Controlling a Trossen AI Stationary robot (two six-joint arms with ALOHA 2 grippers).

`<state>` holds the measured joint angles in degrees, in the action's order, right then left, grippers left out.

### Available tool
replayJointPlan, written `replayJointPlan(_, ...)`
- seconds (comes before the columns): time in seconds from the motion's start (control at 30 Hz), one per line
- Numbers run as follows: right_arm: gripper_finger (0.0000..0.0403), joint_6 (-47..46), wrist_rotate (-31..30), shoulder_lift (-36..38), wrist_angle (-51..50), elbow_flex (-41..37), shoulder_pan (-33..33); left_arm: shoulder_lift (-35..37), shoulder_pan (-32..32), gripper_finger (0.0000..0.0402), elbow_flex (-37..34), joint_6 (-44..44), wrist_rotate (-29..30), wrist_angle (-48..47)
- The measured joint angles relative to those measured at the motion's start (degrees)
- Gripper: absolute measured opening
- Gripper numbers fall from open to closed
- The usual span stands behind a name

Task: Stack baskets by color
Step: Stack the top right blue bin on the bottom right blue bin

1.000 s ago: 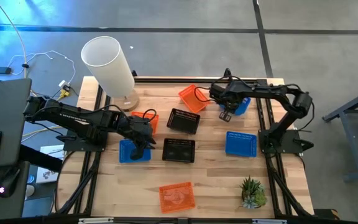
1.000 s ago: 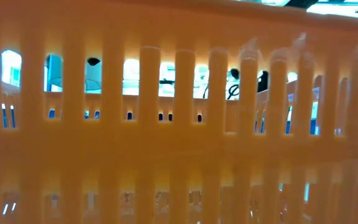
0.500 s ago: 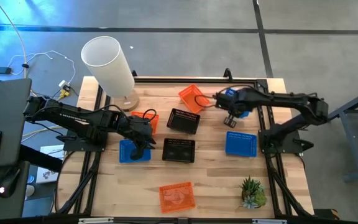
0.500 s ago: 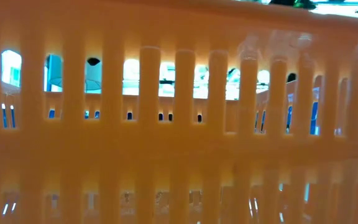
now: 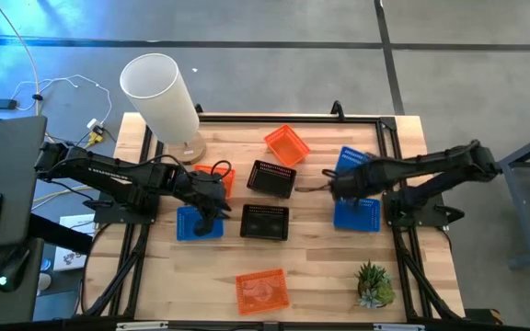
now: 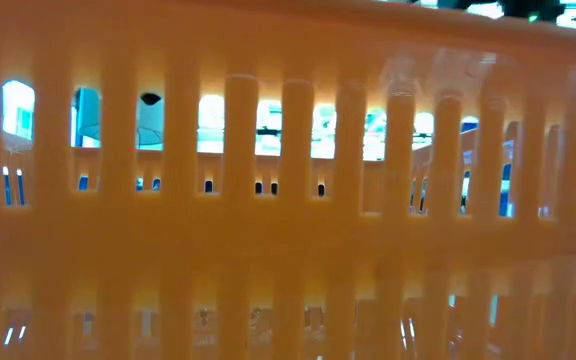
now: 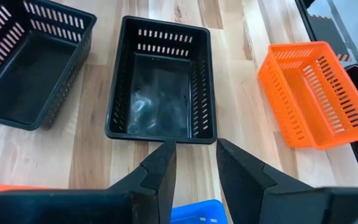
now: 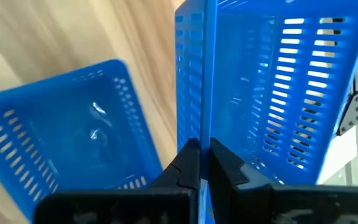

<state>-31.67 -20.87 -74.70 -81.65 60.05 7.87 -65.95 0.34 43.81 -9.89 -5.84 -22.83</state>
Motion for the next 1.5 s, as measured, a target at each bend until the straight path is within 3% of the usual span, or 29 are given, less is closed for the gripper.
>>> replayJointPlan(0.73,0.0000,-18.6,8.1,-1.3,-1.8,0.0,23.2,0.0,0.0,0.0104,0.0,-0.7,0.7,0.0)
replayJointPlan(1.1,0.0000,-17.3,10.0,-11.9,-4.2,4.0,24.9,0.0,0.0,0.0104,0.0,-0.7,1.5,0.0)
replayJointPlan(1.5,0.0000,-15.8,9.9,-13.6,0.8,4.1,24.9,0.0,0.0,0.0104,0.0,-0.7,1.6,0.0)
